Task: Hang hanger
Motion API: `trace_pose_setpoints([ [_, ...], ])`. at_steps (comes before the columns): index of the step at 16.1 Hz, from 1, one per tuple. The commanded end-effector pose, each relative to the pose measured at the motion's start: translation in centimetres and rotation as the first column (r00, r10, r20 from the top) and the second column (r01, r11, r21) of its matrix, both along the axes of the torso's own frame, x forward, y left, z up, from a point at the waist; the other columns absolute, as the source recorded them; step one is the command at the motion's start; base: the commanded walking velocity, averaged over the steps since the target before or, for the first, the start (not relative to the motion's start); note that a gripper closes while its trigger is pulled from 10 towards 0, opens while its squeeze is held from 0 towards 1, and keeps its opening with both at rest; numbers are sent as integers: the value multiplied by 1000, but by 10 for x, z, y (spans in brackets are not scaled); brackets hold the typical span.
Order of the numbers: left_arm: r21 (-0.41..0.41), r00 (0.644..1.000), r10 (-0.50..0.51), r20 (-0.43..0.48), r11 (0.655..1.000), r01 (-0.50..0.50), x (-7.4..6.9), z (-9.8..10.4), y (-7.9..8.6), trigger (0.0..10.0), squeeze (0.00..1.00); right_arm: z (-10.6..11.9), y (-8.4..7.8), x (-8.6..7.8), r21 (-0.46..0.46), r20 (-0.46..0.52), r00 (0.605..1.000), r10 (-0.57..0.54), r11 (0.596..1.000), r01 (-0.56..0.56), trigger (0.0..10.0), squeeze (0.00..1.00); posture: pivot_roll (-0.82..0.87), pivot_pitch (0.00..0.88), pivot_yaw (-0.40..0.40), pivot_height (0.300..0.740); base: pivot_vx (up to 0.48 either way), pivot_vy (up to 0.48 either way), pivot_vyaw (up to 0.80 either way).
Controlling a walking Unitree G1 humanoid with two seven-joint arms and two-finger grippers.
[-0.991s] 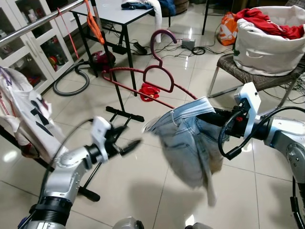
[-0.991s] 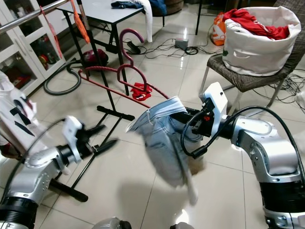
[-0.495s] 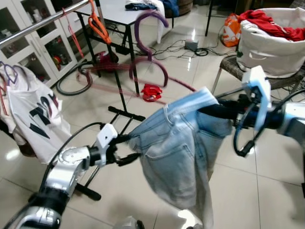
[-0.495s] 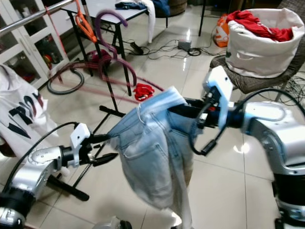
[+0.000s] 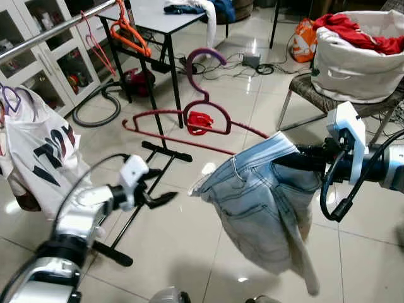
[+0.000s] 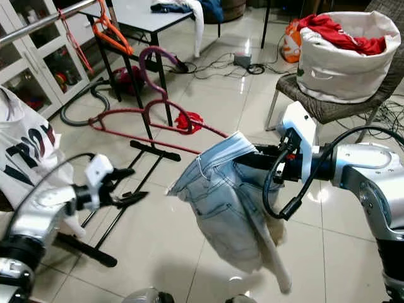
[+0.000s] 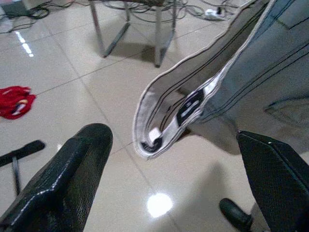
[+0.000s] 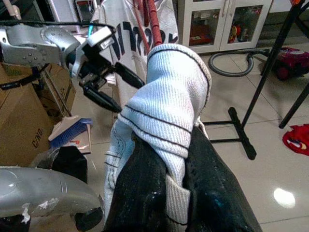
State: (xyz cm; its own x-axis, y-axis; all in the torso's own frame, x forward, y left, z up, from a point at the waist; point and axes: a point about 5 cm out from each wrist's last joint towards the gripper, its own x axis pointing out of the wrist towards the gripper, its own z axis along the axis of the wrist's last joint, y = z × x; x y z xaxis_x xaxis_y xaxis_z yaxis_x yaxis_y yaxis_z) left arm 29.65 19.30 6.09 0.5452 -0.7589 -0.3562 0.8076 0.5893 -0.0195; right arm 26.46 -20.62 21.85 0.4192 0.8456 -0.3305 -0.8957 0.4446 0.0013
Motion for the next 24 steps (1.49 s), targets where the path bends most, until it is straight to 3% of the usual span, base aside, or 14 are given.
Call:
trace_pose_setpoints([
  [1, -3, 1000, -15, -3, 1000, 15, -2, -4, -2, 10000, 0, 14, 7, -2, 18, 72, 996, 49, 999, -50, 10000, 0, -161, 0, 89, 740, 0, 0, 0],
  [5, -29, 998, -62, -20, 998, 61, -9, -15, -22, 10000, 0, 8, 10, -3, 30, 28, 997, 69, 997, -70, 10000, 0, -164, 0, 85, 740, 0, 0, 0],
  [9, -48, 999, -36, -24, 998, 34, -7, -19, -26, 10000, 0, -22, 1, -4, -37, -66, 997, 41, 998, -43, 10000, 0, -164, 0, 79, 740, 0, 0, 0],
  [12, -41, 1000, -25, -18, 999, 25, -10, -25, -28, 10000, 0, -29, 3, -7, -30, -95, 994, 51, 998, -54, 10000, 0, -164, 0, 80, 740, 0, 0, 0],
  [24, -34, 999, -43, -33, 999, 42, -13, -33, -35, 10000, 0, 21, 18, -6, 72, 48, 992, 115, 990, -119, 10000, 0, -174, 0, 78, 740, 0, 0, 0],
])
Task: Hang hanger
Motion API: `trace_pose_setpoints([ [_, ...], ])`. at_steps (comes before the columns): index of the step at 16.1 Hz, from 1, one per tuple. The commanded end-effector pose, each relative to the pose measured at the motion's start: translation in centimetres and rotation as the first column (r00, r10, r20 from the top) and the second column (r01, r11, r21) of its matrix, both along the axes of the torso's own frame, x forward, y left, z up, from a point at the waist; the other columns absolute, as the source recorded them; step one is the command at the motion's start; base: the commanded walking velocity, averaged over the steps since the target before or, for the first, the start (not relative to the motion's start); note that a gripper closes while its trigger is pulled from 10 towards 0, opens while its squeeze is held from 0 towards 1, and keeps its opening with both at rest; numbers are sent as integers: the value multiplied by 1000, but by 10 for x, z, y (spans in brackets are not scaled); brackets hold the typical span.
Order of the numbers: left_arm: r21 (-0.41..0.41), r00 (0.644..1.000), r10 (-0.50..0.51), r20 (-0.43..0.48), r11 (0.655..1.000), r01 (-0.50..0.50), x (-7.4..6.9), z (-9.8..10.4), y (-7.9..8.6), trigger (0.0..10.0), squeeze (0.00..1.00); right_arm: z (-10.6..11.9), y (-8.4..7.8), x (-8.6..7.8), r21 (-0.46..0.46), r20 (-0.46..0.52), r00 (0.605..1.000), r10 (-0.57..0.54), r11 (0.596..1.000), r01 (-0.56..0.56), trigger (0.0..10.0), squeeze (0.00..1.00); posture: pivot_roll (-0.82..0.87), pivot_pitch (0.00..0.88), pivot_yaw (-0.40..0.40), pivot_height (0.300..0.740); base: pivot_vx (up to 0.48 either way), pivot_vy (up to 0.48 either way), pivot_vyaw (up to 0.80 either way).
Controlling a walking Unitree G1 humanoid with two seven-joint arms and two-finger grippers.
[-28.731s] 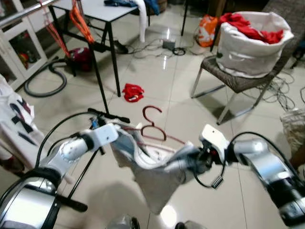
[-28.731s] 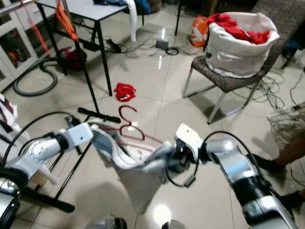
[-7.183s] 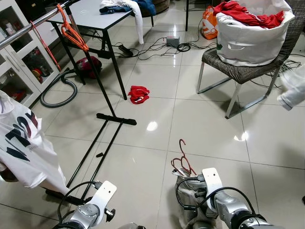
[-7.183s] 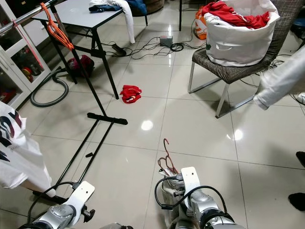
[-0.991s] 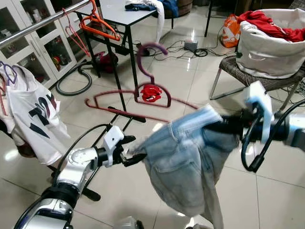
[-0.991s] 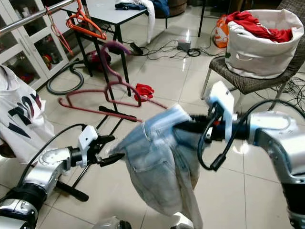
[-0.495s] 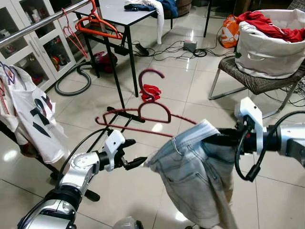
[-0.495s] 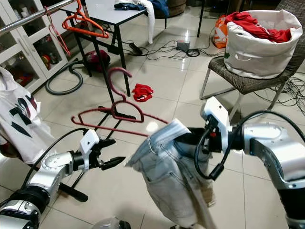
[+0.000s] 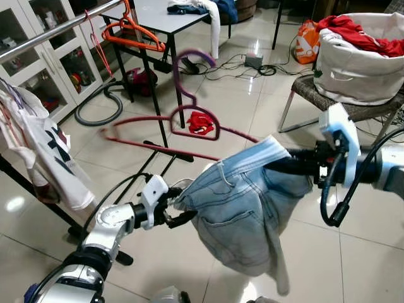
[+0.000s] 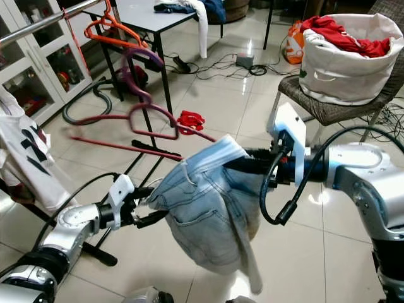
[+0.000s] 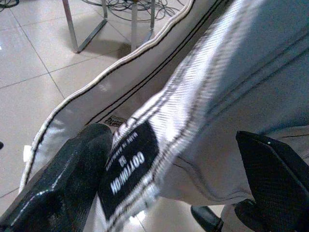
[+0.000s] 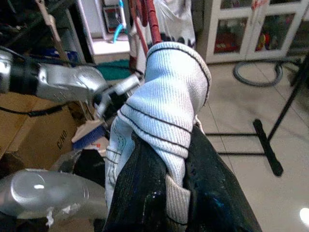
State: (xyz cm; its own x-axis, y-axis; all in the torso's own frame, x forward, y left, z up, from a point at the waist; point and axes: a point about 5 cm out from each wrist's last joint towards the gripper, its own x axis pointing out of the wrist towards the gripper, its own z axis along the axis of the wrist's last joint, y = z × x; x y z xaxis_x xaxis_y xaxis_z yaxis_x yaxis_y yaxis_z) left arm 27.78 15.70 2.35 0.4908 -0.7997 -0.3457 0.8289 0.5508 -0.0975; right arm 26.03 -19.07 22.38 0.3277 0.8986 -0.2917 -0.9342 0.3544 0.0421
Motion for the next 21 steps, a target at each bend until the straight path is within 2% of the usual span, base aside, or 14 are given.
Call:
trace_pose_setpoints([
  [1, 20, 1000, 6, 28, 1000, -7, 6, 4, -1, 10000, 0, 16, 2, -2, 24, 62, 998, 18, 1000, -19, 10000, 0, -177, 0, 77, 740, 0, 0, 0],
  [2, 11, 999, 24, 24, 1000, -25, 7, 4, -1, 0, 0, 15, 2, -2, 24, 61, 998, 16, 1000, -18, 10000, 0, -177, 0, 77, 740, 0, 0, 0],
  [3, -28, 998, 56, -2, 998, -56, 9, 5, -1, 0, 0, 14, 3, -2, 26, 56, 998, 15, 1000, -16, 10000, 0, -179, 0, 78, 740, 0, 0, 0],
  [5, -55, 993, 120, -7, 991, -120, 14, 7, 1, 0, 0, 10, 4, -3, 25, 47, 999, 14, 1000, -15, 10000, 0, -179, 0, 78, 740, 0, 0, 0],
  [6, -92, 983, 184, -27, 978, -186, 17, 8, 3, 0, 0, 8, 6, -3, 28, 41, 999, 13, 1000, -14, 10000, 0, -174, 0, 81, 740, 0, 0, 0],
  [7, -145, 959, 274, -73, 948, -282, 21, 7, 4, 0, 0, 7, 9, -3, 45, 33, 999, 16, 999, -17, 10000, 0, -174, 0, 83, 740, 0, 0, 0],
  [8, -153, 953, 291, -88, 941, -301, 18, 3, 2, 0, 0, 8, 10, -4, 58, 32, 999, 17, 998, -19, 10000, 0, -172, 0, 83, 740, 0, 0, 0],
  [14, -218, 970, 194, -148, 950, -223, -2, -11, -12, 0, 0, 10, 9, -2, 70, 27, 999, 17, 997, -19, 10000, 0, -167, 0, 73, 740, 0, 0, 0],
  [21, -281, 981, 139, -133, 944, -172, -2, -5, -15, 0, 0, 3, 8, -1, 57, 3, 1000, 8, 998, -8, 10000, 0, -164, 0, 72, 740, 0, 0, 0],
])
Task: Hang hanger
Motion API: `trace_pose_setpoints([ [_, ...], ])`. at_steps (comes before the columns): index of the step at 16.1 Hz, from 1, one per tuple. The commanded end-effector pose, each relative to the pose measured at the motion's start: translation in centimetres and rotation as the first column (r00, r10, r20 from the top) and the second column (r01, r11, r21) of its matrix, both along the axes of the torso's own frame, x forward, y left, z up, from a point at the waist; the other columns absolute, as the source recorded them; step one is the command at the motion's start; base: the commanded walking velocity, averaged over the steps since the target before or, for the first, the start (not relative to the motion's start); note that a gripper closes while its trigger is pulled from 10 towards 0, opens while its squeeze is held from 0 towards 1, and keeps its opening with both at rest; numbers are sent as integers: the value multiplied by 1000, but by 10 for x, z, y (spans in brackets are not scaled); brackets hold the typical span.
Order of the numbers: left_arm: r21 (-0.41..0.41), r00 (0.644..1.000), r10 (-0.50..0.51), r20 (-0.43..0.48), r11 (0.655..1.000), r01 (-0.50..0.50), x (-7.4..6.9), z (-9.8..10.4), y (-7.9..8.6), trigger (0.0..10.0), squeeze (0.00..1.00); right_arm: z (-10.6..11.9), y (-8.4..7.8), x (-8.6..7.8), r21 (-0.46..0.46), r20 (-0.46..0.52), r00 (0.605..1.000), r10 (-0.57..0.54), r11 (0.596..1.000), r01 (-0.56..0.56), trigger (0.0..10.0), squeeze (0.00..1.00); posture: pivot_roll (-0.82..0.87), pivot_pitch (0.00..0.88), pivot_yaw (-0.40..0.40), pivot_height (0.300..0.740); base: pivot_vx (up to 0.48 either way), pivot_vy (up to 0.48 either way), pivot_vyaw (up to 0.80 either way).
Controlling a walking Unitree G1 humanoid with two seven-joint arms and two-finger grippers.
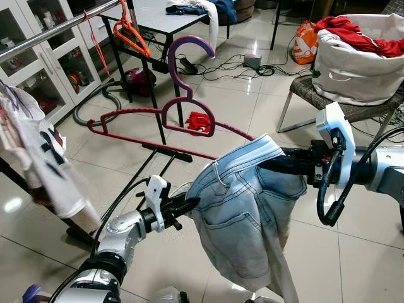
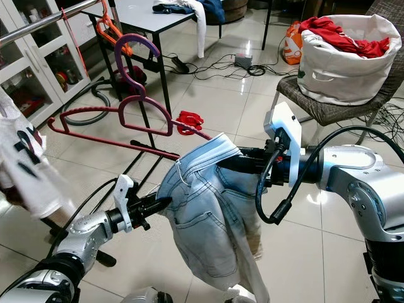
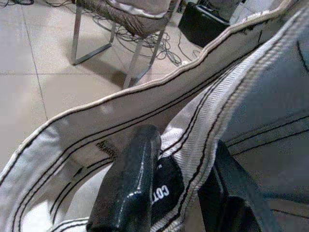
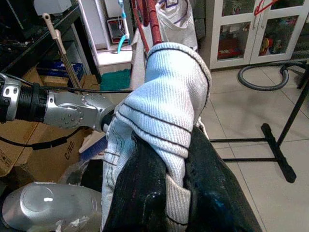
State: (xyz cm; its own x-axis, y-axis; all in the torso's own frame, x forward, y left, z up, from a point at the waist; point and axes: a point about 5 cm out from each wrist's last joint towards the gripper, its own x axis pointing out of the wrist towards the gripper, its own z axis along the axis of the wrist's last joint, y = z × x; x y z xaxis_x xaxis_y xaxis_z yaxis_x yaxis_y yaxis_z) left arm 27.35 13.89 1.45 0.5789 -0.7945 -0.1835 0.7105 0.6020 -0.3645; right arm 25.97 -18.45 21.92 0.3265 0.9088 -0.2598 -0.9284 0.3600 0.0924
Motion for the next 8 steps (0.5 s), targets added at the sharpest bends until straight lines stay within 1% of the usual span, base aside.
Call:
trace_pose_setpoints([
  [1, -27, 1000, 7, 20, 1000, -7, 4, 6, 3, 0, 0, 5, 1, 0, 13, 30, 999, 9, 1000, -10, 10000, 0, -162, 0, 73, 740, 0, 0, 0],
  [5, -50, 1000, 12, 28, 999, -10, 5, 9, 5, 0, 0, -4, -3, 0, -10, 10, 1000, -12, 1000, 12, 10000, 0, -159, 0, 76, 740, 0, 0, 0],
  [6, -55, 999, 21, 32, 998, -19, 6, 11, 8, 0, 0, -8, -5, 1, -25, 3, 1000, -20, 1000, 20, 10000, 0, -159, 0, 76, 740, 0, 0, 0],
  [8, -60, 999, 32, 39, 998, -30, 9, 14, 12, 0, 0, -10, -5, 1, -22, -5, 1000, -25, 999, 25, 10000, 0, -157, 0, 77, 740, 0, 0, 0],
])
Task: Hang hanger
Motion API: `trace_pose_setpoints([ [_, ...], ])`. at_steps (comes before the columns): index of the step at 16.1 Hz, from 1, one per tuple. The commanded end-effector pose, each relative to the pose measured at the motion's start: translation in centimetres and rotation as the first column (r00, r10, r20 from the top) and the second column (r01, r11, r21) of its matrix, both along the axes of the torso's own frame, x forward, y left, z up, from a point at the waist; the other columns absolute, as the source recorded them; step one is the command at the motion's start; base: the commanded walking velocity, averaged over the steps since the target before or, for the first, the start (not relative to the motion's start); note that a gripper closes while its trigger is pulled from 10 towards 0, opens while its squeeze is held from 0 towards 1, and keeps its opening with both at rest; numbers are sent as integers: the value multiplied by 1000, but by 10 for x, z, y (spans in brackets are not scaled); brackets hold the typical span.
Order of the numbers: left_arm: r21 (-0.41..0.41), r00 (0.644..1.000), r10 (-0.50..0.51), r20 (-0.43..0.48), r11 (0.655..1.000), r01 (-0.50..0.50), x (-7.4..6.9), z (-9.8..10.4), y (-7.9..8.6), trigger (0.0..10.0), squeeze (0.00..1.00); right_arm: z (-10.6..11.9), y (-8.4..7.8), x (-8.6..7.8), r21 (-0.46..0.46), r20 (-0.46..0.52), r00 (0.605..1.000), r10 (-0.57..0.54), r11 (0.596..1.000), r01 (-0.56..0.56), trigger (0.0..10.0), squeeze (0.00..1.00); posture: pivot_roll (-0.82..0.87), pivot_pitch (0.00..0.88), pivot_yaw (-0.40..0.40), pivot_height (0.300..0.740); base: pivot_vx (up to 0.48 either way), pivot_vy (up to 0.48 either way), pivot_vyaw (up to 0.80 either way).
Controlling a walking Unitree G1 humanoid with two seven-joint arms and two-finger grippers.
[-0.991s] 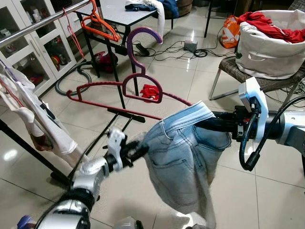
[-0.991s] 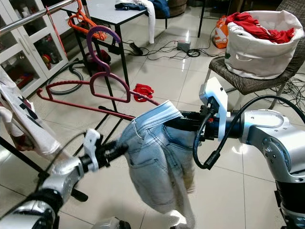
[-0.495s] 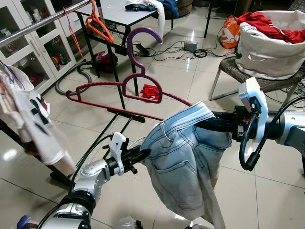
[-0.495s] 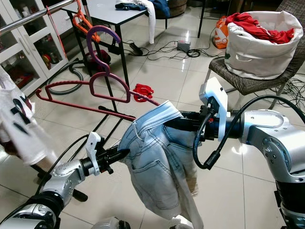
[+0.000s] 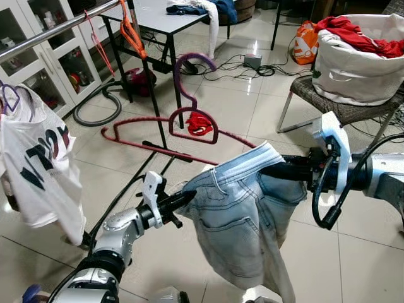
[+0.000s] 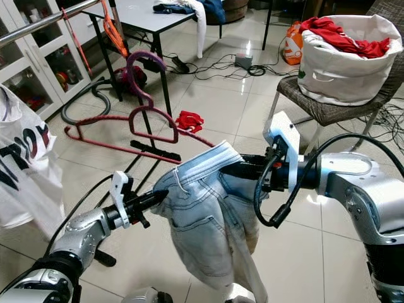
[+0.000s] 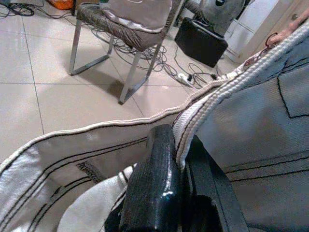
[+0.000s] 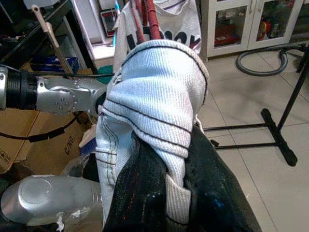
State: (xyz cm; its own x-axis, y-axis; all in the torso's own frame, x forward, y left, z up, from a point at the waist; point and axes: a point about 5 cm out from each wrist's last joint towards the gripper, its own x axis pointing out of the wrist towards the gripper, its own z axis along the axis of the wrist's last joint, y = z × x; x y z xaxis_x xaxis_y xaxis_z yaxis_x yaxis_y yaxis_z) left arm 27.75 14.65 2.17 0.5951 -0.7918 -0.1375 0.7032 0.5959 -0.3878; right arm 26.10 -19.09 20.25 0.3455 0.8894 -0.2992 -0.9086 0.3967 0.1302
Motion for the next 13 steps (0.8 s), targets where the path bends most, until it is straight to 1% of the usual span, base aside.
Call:
trace_pose_setpoints([
  [1, -9, 999, 14, 30, 1000, -14, 5, 7, 5, 0, 0, 7, 1, 0, 3, 46, 999, 11, 1000, -11, 10000, 0, -157, 0, 77, 740, 0, 0, 0],
  [2, -10, 999, 11, 32, 1000, -10, 5, 8, 6, 0, 0, 3, -1, 2, -11, 40, 999, 1, 1000, 0, 10000, 0, -157, 0, 77, 740, 0, 0, 0],
  [5, 5, 999, 1, 40, 1000, -2, 3, 8, 11, 0, 0, -12, -9, 3, -91, 25, 999, -27, 995, 29, 10000, 0, -156, 0, 77, 740, 0, 0, 0],
  [6, 39, 999, -14, 45, 999, 12, 1, 8, 16, 0, 0, -23, -13, 2, -151, 13, 999, -36, 988, 38, 10000, 0, -154, 0, 76, 740, 0, 0, 0],
  [7, 65, 998, -27, 48, 998, 24, 0, 8, 19, 0, 0, -28, -15, 2, -178, 8, 999, -41, 983, 41, 10000, 0, -154, 0, 76, 740, 0, 0, 0],
  [8, 97, 998, -39, 50, 995, 34, -1, 8, 25, 0, 0, -39, -19, 2, -234, -1, 999, -48, 971, 46, 10000, 0, -151, 0, 75, 740, 0, 0, 0],
  [11, 145, 997, -24, 69, 989, 14, 2, 11, 31, 0, 0, -55, -23, -1, -279, -34, 998, -56, 959, 44, 10000, 0, -143, 0, 72, 740, 0, 0, 0],
  [13, 164, 997, -29, 75, 986, 17, 2, 11, 31, 0, 0, -57, -24, -3, -287, -40, 998, -54, 957, 41, 10000, 0, -142, 0, 72, 740, 0, 0, 0],
])
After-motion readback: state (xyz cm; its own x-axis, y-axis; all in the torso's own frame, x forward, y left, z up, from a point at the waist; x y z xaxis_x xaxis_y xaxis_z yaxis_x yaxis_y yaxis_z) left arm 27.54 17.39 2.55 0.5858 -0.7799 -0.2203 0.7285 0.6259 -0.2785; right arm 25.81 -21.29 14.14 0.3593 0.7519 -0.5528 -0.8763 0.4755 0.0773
